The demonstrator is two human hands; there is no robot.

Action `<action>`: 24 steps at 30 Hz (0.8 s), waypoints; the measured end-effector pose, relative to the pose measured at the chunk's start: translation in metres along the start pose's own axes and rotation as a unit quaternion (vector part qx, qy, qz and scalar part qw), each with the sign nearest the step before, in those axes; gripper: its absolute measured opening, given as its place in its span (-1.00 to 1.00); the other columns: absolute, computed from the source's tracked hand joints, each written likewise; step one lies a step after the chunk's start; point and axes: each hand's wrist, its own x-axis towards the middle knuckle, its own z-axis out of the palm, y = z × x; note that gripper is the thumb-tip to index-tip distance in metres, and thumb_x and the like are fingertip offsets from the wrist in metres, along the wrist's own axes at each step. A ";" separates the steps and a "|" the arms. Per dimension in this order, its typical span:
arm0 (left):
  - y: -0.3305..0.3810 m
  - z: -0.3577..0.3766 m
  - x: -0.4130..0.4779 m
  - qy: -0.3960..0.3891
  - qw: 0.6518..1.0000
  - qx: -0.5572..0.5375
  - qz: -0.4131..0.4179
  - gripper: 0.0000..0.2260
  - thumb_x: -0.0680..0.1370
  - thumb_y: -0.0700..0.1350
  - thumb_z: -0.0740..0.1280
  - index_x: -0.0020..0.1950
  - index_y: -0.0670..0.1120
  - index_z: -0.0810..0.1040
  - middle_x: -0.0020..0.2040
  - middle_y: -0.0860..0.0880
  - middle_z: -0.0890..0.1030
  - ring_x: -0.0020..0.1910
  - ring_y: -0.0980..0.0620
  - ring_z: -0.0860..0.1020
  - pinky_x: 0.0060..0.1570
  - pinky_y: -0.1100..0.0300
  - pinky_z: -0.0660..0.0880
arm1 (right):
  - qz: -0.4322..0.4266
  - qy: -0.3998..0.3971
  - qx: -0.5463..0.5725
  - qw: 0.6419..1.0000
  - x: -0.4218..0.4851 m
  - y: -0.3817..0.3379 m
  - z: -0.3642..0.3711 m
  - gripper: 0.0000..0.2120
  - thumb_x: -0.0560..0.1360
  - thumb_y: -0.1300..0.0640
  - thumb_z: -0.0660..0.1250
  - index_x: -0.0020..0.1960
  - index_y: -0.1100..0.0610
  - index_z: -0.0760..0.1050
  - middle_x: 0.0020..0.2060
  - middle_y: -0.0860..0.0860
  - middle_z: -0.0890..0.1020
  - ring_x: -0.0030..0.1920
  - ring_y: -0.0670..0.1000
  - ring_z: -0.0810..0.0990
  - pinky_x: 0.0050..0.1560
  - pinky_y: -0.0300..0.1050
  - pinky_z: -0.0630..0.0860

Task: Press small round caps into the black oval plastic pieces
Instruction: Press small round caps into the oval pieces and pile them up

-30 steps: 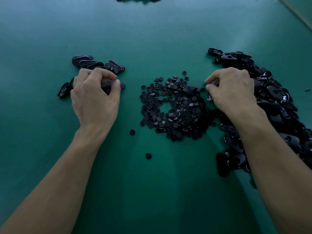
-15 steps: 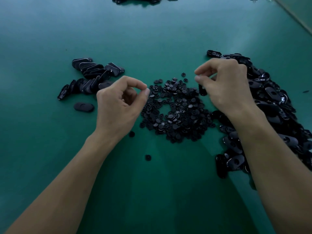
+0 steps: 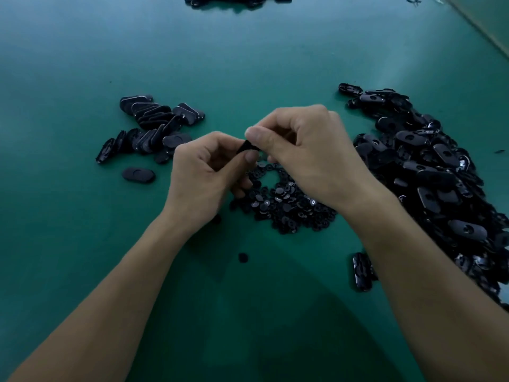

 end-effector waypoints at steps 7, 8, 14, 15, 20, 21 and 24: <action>0.000 0.000 0.000 0.026 0.999 -0.026 -0.002 -0.83 0.46 -0.23 0.51 -0.19 -0.08 0.54 -0.34 0.05 0.69 -0.48 0.09 0.61 -0.46 0.24 0.55 | 0.044 -0.024 0.048 0.998 -0.002 -0.003 0.000 -0.81 0.56 0.00 0.41 -0.18 0.06 0.65 -0.35 -0.11 0.70 -0.35 -0.11 0.66 -0.19 -0.11 0.64; 0.000 -0.001 0.001 0.026 0.999 -0.036 -0.002 -0.84 0.44 -0.21 0.51 -0.17 -0.10 0.54 -0.34 0.04 0.68 -0.47 0.09 0.61 -0.45 0.23 0.56 | 0.048 -0.019 0.051 0.997 -0.002 -0.002 0.000 -0.83 0.55 0.03 0.40 -0.18 0.05 0.65 -0.34 -0.11 0.70 -0.33 -0.09 0.67 -0.16 -0.05 0.65; 0.001 -0.006 0.003 0.002 0.991 -0.130 -0.038 -0.78 0.40 -0.13 0.55 0.01 -0.05 0.64 -0.22 0.01 0.67 -0.28 0.07 0.65 -0.33 0.24 0.59 | 0.058 0.004 0.077 0.995 0.000 0.002 -0.002 -0.86 0.53 0.19 0.39 0.05 0.01 0.63 -0.23 -0.05 0.69 -0.21 -0.02 0.68 0.01 0.06 0.63; 0.000 -0.006 0.004 0.007 0.990 -0.138 -0.041 -0.80 0.41 -0.12 0.53 0.01 -0.05 0.64 -0.24 0.02 0.66 -0.29 0.08 0.64 -0.34 0.25 0.58 | 0.058 -0.003 0.086 0.995 0.000 0.002 -0.003 -0.85 0.52 0.19 0.42 0.07 0.02 0.62 -0.22 -0.04 0.70 -0.19 0.00 0.70 0.03 0.06 0.63; -0.004 -0.009 0.007 0.018 0.994 -0.109 -0.027 -0.90 0.49 -0.21 0.48 -0.03 -0.06 0.65 -0.27 0.06 0.66 -0.32 0.14 0.62 -0.34 0.28 0.57 | 0.064 -0.021 0.087 0.994 -0.001 0.005 -0.001 -0.93 0.47 0.15 0.51 -0.08 0.05 0.64 -0.29 -0.07 0.72 -0.21 -0.14 0.70 -0.07 -0.19 0.62; -0.005 -0.009 0.007 0.022 0.994 -0.106 -0.023 -0.90 0.51 -0.23 0.47 -0.03 -0.06 0.65 -0.27 0.07 0.67 -0.32 0.15 0.62 -0.33 0.28 0.57 | 0.068 -0.025 0.080 0.994 -0.001 0.006 0.000 -0.93 0.46 0.14 0.52 -0.11 0.04 0.64 -0.30 -0.08 0.71 -0.23 -0.15 0.69 -0.09 -0.21 0.61; -0.006 -0.007 0.007 0.032 0.994 -0.099 -0.012 -0.88 0.53 -0.23 0.46 -0.02 -0.03 0.65 -0.26 0.09 0.67 -0.31 0.16 0.61 -0.30 0.29 0.56 | 0.081 -0.029 0.066 0.994 -0.001 0.011 0.001 -0.91 0.43 0.13 0.55 -0.15 0.04 0.65 -0.28 -0.05 0.71 -0.22 -0.06 0.68 -0.06 -0.08 0.64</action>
